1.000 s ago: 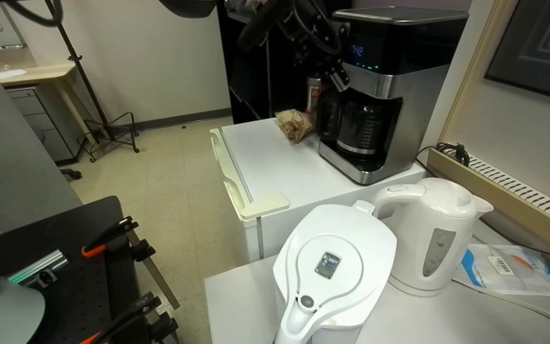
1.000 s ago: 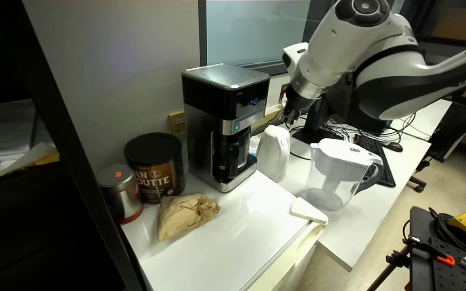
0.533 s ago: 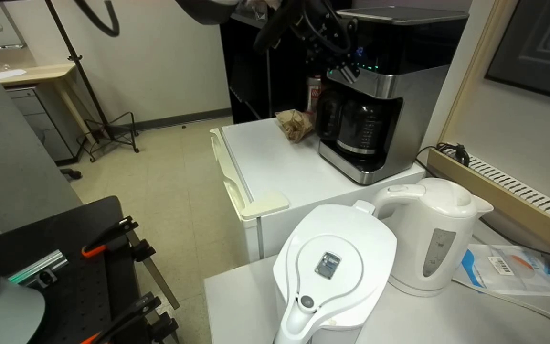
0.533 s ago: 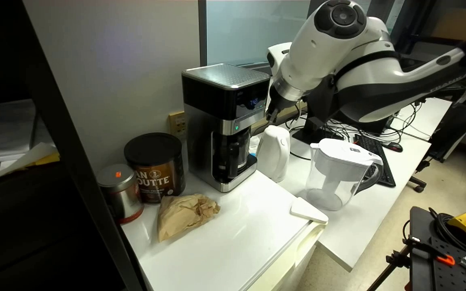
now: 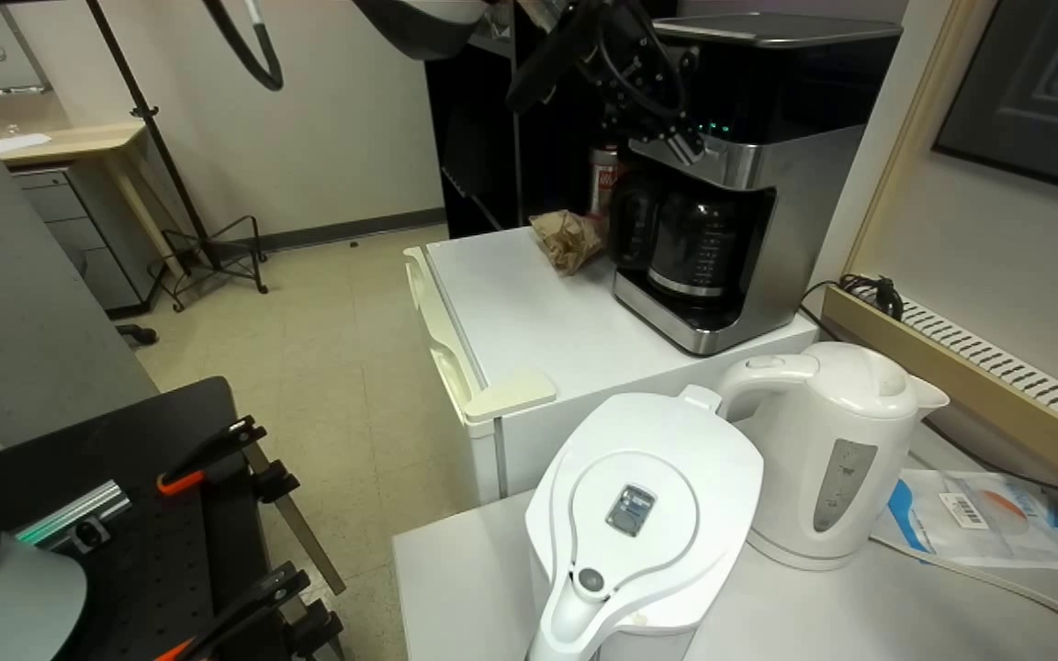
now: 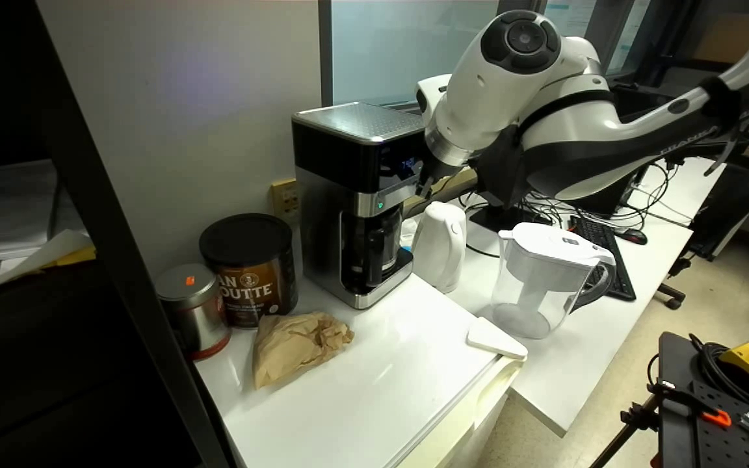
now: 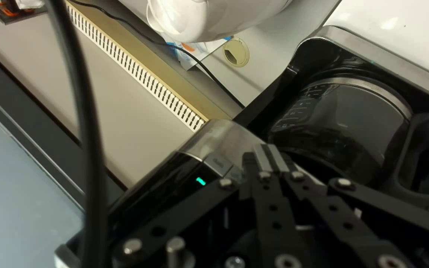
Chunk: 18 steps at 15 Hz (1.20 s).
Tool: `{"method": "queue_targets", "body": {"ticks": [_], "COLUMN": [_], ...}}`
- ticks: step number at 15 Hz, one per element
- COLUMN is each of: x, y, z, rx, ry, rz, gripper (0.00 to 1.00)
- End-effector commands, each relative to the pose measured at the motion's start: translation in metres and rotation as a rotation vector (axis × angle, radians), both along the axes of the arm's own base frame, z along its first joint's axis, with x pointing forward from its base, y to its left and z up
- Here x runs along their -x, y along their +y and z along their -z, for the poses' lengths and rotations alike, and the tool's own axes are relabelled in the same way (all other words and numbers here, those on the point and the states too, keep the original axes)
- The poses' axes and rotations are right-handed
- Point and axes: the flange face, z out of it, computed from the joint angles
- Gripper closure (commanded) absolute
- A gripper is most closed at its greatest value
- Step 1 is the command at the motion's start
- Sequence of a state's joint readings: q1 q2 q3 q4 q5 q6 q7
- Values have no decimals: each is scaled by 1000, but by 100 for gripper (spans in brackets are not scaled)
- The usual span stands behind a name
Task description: Push up the second button from the right
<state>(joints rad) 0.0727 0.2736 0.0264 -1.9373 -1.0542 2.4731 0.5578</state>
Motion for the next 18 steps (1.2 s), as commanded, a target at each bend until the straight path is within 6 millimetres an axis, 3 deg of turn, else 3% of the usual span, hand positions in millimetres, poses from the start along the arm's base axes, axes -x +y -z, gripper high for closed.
{"method": "queue_targets", "body": {"ticks": [1, 8, 18], "x": [-9, 25, 94], "y": [3, -1, 0], "z": [-4, -4, -9], "rx": [13, 111, 257], "ry": [-37, -11, -34], "rz": [-4, -69, -251], "gripper": [99, 99, 99]}}
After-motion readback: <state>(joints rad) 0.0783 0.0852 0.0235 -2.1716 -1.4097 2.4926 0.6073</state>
